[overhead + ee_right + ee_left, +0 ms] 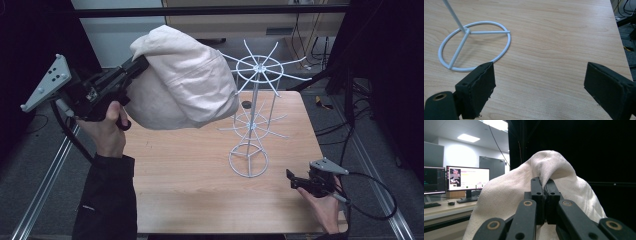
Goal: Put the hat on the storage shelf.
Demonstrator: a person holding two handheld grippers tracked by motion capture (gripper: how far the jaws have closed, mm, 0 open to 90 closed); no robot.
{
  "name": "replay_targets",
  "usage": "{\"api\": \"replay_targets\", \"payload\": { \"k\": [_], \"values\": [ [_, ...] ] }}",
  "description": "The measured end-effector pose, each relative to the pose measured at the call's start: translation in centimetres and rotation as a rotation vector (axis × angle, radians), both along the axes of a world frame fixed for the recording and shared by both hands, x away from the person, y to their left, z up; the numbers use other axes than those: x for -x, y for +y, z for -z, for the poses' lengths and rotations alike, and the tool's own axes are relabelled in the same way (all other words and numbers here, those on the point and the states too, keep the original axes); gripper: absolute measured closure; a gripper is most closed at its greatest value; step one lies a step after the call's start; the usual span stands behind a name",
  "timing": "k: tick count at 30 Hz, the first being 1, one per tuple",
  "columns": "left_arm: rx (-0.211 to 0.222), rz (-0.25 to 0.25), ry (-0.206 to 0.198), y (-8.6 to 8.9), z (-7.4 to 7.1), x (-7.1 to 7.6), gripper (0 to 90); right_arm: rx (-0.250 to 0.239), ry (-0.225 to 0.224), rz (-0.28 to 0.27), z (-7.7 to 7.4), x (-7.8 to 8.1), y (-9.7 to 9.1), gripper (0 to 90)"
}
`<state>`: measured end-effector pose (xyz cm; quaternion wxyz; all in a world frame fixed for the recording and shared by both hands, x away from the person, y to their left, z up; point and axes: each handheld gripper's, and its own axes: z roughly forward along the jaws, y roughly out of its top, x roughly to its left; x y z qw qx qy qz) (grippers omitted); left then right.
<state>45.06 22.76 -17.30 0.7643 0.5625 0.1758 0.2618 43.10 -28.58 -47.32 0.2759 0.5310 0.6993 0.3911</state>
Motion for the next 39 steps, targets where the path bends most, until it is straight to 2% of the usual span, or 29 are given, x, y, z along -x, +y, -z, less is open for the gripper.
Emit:
{"api": "replay_targets", "payload": {
  "k": [3,8,14,17,21,27,34,39],
  "values": [
    [0.018,0.009,0.006,-0.5,0.1,-0.5,88.2,0.002,-0.001,0.000,0.0,0.0,0.0,10.4],
    [0.010,0.010,0.022,-1.1,0.4,-1.1,88.2,0.002,-0.001,-0.002,0.0,0.0,0.0,10.5],
    [0.006,-0.001,0.078,-1.7,1.5,-2.8,88.2,0.004,-0.003,-0.003,0.0,0.0,0.0,10.6],
    [-0.019,-0.024,0.118,-2.0,2.4,-3.7,88.1,0.000,-0.001,-0.002,0.0,0.0,0.1,10.6],
    [-0.032,-0.040,0.164,-2.3,3.8,-4.7,88.1,0.003,-0.003,-0.003,0.0,0.0,0.0,10.7],
    [-0.093,-0.086,0.241,-2.7,5.8,-6.3,88.1,-0.003,0.002,-0.004,-0.1,0.1,0.1,10.8],
    [-0.151,-0.124,0.293,-3.6,7.8,-7.3,88.0,0.002,-0.003,-0.008,0.0,0.0,0.1,10.9],
    [-0.135,-0.118,0.309,-3.7,8.9,-7.4,87.9,0.001,-0.014,-0.015,-0.1,0.1,0.1,11.0]
  ]
}}
